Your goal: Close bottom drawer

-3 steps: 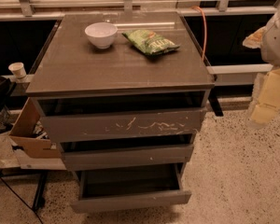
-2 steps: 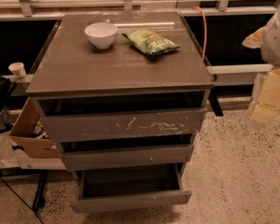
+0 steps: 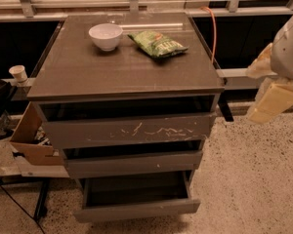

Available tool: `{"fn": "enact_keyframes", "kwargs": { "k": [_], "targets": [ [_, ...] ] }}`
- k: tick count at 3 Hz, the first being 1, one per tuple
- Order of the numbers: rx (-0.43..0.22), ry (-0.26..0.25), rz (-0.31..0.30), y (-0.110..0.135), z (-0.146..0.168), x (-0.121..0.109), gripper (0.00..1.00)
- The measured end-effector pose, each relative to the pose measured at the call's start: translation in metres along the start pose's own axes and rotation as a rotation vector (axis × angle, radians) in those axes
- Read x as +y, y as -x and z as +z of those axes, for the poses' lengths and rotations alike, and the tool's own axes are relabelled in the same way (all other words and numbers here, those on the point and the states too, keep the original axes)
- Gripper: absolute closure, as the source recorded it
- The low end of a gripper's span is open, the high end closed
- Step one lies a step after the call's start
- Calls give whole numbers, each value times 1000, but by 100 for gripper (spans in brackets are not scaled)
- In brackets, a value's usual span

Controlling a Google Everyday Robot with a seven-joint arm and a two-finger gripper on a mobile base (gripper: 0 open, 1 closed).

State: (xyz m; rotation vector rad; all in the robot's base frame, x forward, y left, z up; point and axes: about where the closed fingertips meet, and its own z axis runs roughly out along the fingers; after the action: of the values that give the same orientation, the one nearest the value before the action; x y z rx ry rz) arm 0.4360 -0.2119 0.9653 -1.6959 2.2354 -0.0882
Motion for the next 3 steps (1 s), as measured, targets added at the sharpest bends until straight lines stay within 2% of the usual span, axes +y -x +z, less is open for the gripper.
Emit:
{"fn": "enact_keyframes", "kwargs": {
  "k": [1, 2, 3],
  "targets": [
    [-34, 9, 54, -3, 27, 11, 60],
    [-79, 28, 116, -8, 83, 29, 91],
    [-79, 24, 115, -8, 84, 29, 100]
  ]
}}
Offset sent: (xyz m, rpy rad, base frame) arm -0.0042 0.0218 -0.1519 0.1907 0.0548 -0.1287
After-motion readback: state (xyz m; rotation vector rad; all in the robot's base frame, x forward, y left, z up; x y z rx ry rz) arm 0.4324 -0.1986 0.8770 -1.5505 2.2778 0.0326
